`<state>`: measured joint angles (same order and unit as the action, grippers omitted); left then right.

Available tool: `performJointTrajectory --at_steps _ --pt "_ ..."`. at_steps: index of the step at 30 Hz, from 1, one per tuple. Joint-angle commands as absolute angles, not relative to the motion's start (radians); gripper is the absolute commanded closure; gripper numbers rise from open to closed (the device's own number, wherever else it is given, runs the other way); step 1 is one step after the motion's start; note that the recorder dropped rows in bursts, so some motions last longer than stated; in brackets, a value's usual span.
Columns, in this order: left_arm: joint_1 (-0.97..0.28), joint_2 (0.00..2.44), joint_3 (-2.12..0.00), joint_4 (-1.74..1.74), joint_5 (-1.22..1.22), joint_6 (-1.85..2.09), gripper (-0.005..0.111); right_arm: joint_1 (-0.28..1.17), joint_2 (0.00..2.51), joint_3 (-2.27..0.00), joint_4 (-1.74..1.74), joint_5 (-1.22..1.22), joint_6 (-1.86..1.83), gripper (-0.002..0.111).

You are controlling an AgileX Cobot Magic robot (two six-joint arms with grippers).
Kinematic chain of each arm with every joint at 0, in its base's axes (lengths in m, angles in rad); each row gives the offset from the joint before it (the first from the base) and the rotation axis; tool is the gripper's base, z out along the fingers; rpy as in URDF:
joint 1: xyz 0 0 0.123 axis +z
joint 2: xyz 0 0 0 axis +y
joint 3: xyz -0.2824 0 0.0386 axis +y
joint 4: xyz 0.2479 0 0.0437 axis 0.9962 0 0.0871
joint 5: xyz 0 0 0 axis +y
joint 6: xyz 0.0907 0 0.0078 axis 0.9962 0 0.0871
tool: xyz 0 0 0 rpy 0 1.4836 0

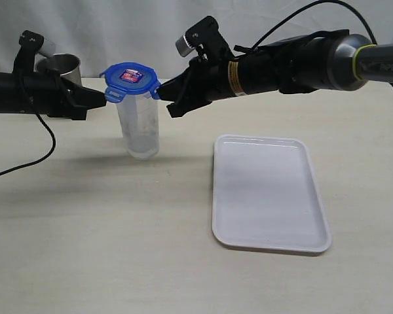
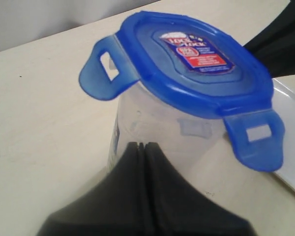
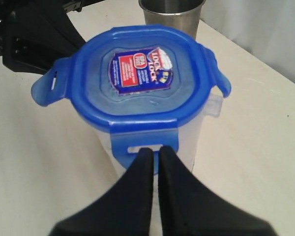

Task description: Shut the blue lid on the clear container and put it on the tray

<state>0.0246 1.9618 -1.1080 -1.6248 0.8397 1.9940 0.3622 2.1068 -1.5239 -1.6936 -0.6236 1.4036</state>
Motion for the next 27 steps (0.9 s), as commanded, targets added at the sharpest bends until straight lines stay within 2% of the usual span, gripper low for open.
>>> performJointTrajectory --at_steps 1,10,27 --pt "0.023 1.962 -1.107 -1.649 0.846 1.999 0.107 0.361 2.081 -1.522 -1.701 -0.599 1.409 0.104" --pt "0.023 1.962 -1.107 -1.653 0.844 1.999 0.107 0.364 2.071 -1.522 -1.686 -0.357 1.371 0.104" --pt "0.023 1.962 -1.107 -1.653 0.842 1.999 0.107 0.364 2.111 -1.522 -1.543 -0.494 1.235 0.104"
